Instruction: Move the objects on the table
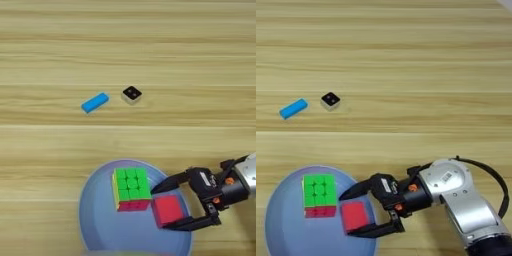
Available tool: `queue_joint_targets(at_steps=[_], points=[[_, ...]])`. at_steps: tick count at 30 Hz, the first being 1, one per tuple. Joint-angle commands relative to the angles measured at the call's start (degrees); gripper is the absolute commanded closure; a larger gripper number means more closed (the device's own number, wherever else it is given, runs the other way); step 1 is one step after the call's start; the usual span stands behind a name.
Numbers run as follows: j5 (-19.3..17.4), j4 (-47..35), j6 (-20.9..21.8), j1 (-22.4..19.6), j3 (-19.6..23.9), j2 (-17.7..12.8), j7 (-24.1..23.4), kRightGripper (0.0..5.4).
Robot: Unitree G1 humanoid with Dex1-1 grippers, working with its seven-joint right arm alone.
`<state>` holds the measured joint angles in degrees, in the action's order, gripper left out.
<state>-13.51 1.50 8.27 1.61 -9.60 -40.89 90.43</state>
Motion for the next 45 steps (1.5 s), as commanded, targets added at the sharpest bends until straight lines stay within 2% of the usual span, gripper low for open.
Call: queue_joint_targets(at_steps=[1,7,9,12,14,21,24,30,34,38,41,45], points=[[-0.6,-1.4,0.4,-2.9,1.4,-1.7,-2.4,1.47],[-1.1,-1.4,0.1,-3.2,1.9,-2.0,-2.2,0.79],[-2.3,-1.7,-0.7,-3.9,2.7,-2.0,-2.1,0.59],[-4.9,-2.4,-2.6,-4.9,3.9,-2.2,-1.5,0.21],[-8.1,-3.8,-5.6,-5.4,5.0,-2.3,-0.7,0.03],[-16.7,-8.1,-14.4,-7.1,8.4,-2.0,-0.9,0.03],[-19.1,-9.7,-17.3,-7.6,9.5,-1.3,-2.0,0.03],[-21.4,-12.4,-22.2,-9.8,10.2,2.4,-8.5,0.03],[-19.8,-13.2,-23.7,-11.3,9.3,5.7,-14.5,0.03],[-21.3,-14.3,-27.0,-12.8,9.0,8.4,-18.6,0.03],[-19.9,-14.5,-28.0,-14.4,8.2,11.1,-22.5,0.03],[-16.2,-14.1,-27.3,-16.3,6.5,14.4,-28.1,0.03]])
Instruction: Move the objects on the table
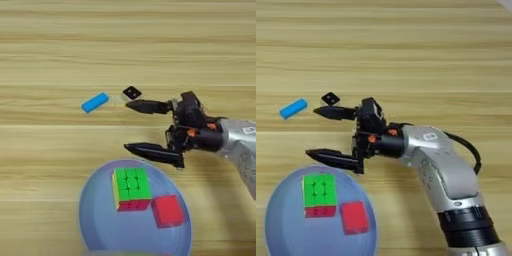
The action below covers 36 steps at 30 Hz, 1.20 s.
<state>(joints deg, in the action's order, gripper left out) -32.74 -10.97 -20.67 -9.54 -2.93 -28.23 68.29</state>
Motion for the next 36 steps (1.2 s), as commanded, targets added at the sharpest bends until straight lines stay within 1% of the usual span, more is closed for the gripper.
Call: queue_joint_targets(at_steps=[1,5,10,14,19,22,23,27,31,36], points=[[3.8,-1.2,1.8,-5.7,-0.4,2.6,-7.3,0.03],[7.1,1.4,3.5,-8.1,-0.3,5.5,-12.5,0.03],[12.0,5.0,6.8,-10.7,0.0,7.9,-18.3,0.03],[14.7,7.8,8.7,-12.5,0.2,9.3,-21.9,0.03],[20.5,11.9,12.2,-14.3,-1.3,10.2,-26.4,0.03],[23.0,14.3,12.7,-15.2,-1.9,10.6,-28.1,0.03],[23.7,16.1,12.1,-16.1,-1.7,10.9,-29.2,0.03],[25.1,23.1,9.9,-20.1,-0.7,12.2,-33.0,0.03],[27.1,29.5,10.6,-23.4,-1.0,13.2,-35.6,0.03],[28.2,37.4,12.4,-27.6,-0.4,15.0,-38.0,0.03]])
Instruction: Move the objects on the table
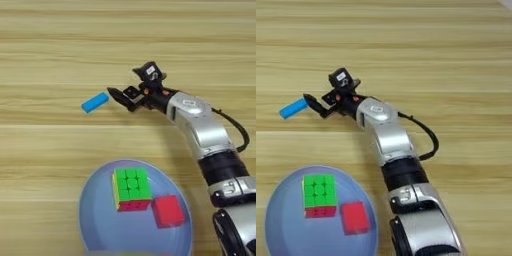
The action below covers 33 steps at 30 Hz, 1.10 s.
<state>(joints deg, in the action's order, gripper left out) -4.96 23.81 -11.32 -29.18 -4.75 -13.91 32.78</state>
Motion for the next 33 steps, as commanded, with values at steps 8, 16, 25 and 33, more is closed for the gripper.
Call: queue_joint_targets(at_steps=[8,16,25,33], points=[[2.5,14.9,5.8,-13.1,1.5,2.0,-4.6,0.03],[3.8,26.0,9.2,-17.6,2.8,2.2,-7.1,0.03],[4.4,29.5,10.5,-17.7,3.1,1.2,-5.8,0.24],[5.1,32.8,10.4,-18.1,3.2,1.2,-4.5,1.24]])
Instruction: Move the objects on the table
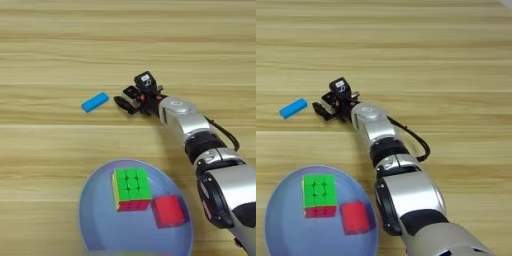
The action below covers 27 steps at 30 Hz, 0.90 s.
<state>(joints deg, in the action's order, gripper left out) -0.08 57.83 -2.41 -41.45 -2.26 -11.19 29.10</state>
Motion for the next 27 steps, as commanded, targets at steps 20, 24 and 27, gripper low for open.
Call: queue_joint_targets(at_steps=[20,24,27], points=[[0.4,0.8,3.7,-6.8,1.8,-1.8,-0.4,2.93],[-0.7,-7.1,3.4,-4.7,1.8,-2.9,3.0,2.93],[-1.7,-15.6,2.0,-1.9,1.9,-3.9,5.7,2.93]])
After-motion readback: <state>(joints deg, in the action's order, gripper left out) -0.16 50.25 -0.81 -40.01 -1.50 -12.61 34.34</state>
